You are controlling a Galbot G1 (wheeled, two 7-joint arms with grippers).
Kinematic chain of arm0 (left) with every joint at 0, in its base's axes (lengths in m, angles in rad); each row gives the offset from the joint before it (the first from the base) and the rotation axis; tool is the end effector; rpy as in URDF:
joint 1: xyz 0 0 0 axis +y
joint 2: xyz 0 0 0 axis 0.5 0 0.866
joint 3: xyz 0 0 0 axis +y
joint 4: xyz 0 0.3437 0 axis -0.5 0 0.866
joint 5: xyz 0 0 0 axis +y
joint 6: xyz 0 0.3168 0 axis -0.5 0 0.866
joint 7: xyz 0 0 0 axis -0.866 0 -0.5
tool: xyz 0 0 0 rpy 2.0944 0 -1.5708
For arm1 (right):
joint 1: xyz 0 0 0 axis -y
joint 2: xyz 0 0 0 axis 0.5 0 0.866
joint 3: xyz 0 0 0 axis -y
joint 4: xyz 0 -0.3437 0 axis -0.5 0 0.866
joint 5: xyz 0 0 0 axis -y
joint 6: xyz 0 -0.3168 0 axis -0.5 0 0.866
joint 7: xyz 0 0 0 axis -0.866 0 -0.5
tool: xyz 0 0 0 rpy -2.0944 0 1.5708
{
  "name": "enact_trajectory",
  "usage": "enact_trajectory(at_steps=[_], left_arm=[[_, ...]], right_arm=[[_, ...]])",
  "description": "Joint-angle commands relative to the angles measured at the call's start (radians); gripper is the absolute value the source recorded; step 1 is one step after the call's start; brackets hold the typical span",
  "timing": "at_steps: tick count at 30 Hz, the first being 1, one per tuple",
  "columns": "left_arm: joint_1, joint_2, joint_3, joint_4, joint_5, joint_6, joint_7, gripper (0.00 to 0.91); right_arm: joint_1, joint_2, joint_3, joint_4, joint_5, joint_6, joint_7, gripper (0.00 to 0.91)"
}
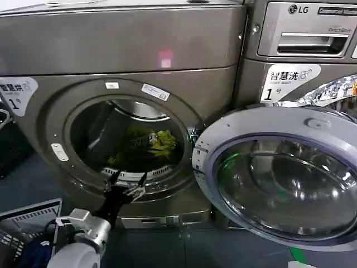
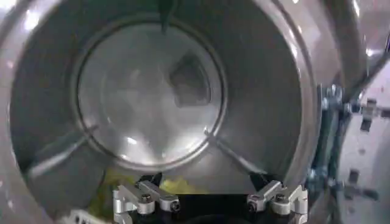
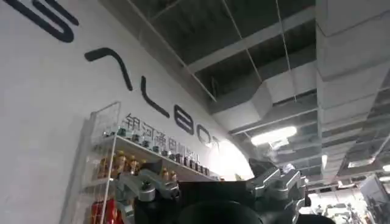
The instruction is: Grasp the clothes from the dryer.
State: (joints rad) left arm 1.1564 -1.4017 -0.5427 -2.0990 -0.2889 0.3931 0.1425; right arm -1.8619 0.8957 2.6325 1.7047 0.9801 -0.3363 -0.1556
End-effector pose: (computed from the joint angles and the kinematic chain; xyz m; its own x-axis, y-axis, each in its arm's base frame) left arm 0.2523 0.0361 -0.2093 -0.9667 0.2533 -0.0361 0.2556 0.9626 -0.0898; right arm -0.1590 -0.3988 0.0712 -0.3707 0.7220 -0.5842 0.8742 0.4837 0.0431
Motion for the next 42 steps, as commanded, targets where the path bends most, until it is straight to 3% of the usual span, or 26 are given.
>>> enact_trajectory(at_steps=[1,10,16,22,26,32,36,42], left_arm=[[-0.331,-0.012,0.050,0.383,0.016,-0.024,-0.012,0.907],[-0.632,-0.013,0.142,0.815,0.107,-0.034,0.002,0.907],[-0.867,0.081,0.268,1.073,0.166,-0.029,0.263,0.907],[-1.083,0.147,0.445,1.374,0.309,-0.128,0.569,0.907],[-1.201,0.131,0.576,1.603,0.435,-0.226,0.691,0.907],[-1.270,0.076,0.714,1.722,0.782,-0.304,0.757,0.907],[-1.337,0.043,0.731,1.796,0.936,-0.366,0.779,0.907],[-1.346,0.000,0.734,1.849,1.086,-0.349,0.739,0.907]], right_arm=[[-0.006,0.006,0.012,0.003,-0.001,-0.004,0.001,0.907],[-0.003,0.009,0.017,0.002,-0.001,-0.005,0.001,0.907],[0.005,0.014,0.015,-0.003,-0.001,-0.003,-0.003,0.907],[0.017,0.011,0.000,-0.005,0.000,0.000,-0.005,0.907],[0.022,0.012,-0.006,-0.005,0.000,0.001,-0.006,0.907],[0.015,0.013,-0.001,-0.009,0.000,0.002,-0.008,0.907],[0.015,0.014,0.000,-0.008,-0.001,0.002,-0.009,0.907],[0.021,0.022,-0.006,0.000,-0.002,0.003,-0.009,0.907]])
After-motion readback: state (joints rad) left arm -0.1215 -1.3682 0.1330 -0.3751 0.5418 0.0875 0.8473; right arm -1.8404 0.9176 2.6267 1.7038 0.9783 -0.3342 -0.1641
